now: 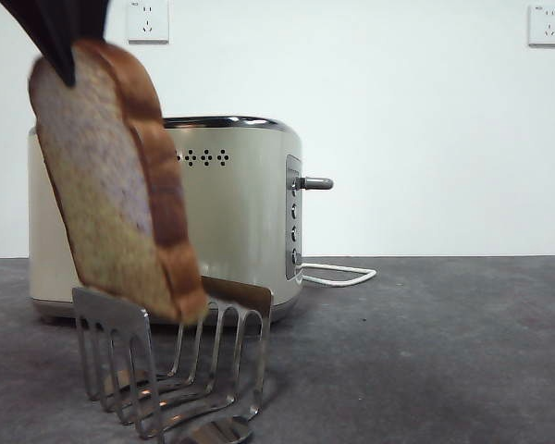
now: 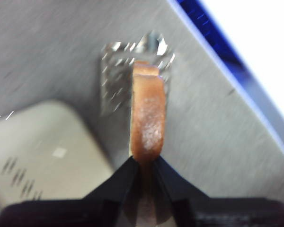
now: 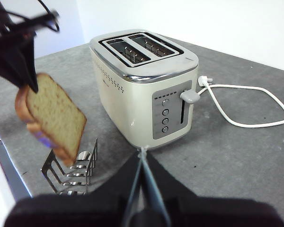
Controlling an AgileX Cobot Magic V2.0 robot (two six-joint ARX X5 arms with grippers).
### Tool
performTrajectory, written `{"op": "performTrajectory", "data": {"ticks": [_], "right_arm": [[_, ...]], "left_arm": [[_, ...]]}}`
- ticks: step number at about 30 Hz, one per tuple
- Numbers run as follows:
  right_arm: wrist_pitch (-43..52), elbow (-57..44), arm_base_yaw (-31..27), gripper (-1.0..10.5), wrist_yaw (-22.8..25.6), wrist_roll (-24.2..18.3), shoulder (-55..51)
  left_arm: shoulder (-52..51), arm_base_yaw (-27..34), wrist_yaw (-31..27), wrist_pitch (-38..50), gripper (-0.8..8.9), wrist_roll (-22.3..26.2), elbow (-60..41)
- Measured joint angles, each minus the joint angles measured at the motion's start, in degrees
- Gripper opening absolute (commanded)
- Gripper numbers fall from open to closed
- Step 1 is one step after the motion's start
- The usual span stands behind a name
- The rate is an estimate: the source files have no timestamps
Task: Pick up a slice of bread from the rack,put the bread on the toaster,press the button
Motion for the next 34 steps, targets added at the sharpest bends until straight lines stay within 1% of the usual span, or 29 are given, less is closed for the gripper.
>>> {"op": "performTrajectory", "data": {"ticks": [4, 6, 9, 11, 14, 17, 21, 25, 29, 34], "right_arm": [[-0.07, 0.02, 0.00, 0.0, 0.00, 0.00, 0.00], [-0.09, 0.00, 0.00, 0.0, -0.02, -0.31, 0.00], [-0.87, 0.22, 0.00, 0.0, -0.11, -3.15, 0.00], [-2.03, 1.01, 0.00, 0.0, -0.37, -6.25, 0.00], [-2.91, 3.26, 0.00, 0.0, -0.39, -9.22, 0.15], [-3.28, 6.10, 0.00, 0.0, -0.39, -10.32, 0.81], [-5.01, 9.14, 0.00, 0.0, -0.39, -10.71, 2.69], [-6.67, 11.52, 0.00, 0.0, -0.39, -10.71, 4.72], [-7.45, 13.53, 0.00, 0.0, -0.39, -10.73, 6.62], [-9.07, 14.12, 0.00, 0.0, -0.39, -10.71, 8.50]], "left_arm": [[-2.67, 0.00, -2.03, -2.40, -0.09, -0.26, 2.73], [-3.52, 0.00, -3.45, -2.62, -0.09, -1.60, 5.09], [-3.78, 0.00, -4.50, -2.58, -0.10, -5.49, 10.54], [-3.65, 0.00, -4.63, -2.51, -0.10, -8.57, 14.78], [-3.56, 0.00, -5.79, -2.38, -0.10, -10.86, 20.15], [-3.34, 0.50, -8.46, -2.36, -0.10, -12.15, 24.24], [-2.45, 2.34, -11.37, -2.38, -0.10, -12.90, 27.02], [-1.11, 5.49, -13.40, -2.45, -0.10, -12.96, 27.28], [0.70, 8.63, -13.53, -2.47, -0.10, -12.90, 27.28], [2.93, 10.67, -13.42, -2.47, -0.10, -12.28, 27.28]]}}
